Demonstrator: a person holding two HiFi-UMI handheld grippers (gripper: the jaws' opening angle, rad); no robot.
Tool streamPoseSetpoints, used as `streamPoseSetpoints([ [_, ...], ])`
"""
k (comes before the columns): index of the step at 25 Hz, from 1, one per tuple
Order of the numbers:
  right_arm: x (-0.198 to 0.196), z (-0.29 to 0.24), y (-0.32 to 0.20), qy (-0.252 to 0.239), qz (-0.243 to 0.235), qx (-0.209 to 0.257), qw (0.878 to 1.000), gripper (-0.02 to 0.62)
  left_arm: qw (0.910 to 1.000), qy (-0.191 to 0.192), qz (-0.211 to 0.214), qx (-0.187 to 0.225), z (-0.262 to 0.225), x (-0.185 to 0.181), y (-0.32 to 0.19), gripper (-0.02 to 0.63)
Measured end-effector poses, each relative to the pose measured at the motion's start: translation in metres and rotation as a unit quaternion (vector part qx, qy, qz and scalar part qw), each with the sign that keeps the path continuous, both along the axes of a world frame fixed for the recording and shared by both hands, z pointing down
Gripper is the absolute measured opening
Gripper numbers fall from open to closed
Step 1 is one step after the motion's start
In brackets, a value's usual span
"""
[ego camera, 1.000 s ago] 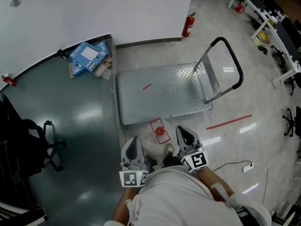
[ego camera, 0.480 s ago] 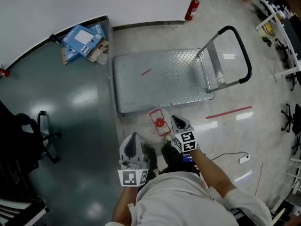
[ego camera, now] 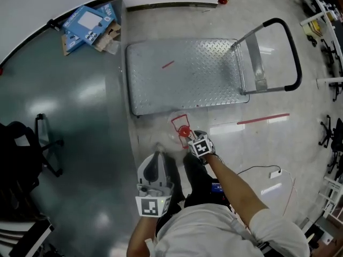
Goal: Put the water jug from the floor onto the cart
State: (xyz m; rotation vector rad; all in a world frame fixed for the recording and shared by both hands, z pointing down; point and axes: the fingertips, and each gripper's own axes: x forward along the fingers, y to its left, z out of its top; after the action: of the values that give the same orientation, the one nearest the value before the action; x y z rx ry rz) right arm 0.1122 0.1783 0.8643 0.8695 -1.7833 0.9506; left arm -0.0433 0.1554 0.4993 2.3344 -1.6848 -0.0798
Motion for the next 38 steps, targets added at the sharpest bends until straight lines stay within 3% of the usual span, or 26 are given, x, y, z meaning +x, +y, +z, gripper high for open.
streamPoseSetpoints([
  [6, -0.010, 0.067, 0.005, 0.031, -0.013, -0.028, 0.999, 0.244, 0.9997, 0.007, 0.003, -0.024, 0.034, -0.010, 0.003, 0.003],
  [11, -0.005, 0.113, 0.006, 0.056, -0.015, -0.037, 0.998, 0.275, 0.9980, 0.009, -0.030, -0.054, 0.062, -0.027, 0.012, 0.003],
  [20, -0.012, 0.153, 0.007, 0.062, -0.017, -0.055, 0.996, 0.284, 0.9954, 0.010, -0.043, -0.085, 0.087, -0.036, 0.025, 0.003],
  [25, -0.017, 0.154, 0.003, 0.063, -0.022, -0.039, 0.997, 0.290, 0.9951, 0.009, -0.042, -0.089, 0.091, -0.042, 0.028, 0.003],
  [31, -0.014, 0.149, 0.015, 0.073, -0.023, -0.056, 0.996, 0.285, 0.9954, 0.011, -0.044, -0.084, 0.087, -0.050, 0.029, 0.003],
  [38, -0.007, 0.094, 0.012, 0.083, -0.028, -0.055, 0.995, 0.282, 0.9979, 0.021, -0.043, -0.044, 0.053, -0.055, 0.020, 0.003],
])
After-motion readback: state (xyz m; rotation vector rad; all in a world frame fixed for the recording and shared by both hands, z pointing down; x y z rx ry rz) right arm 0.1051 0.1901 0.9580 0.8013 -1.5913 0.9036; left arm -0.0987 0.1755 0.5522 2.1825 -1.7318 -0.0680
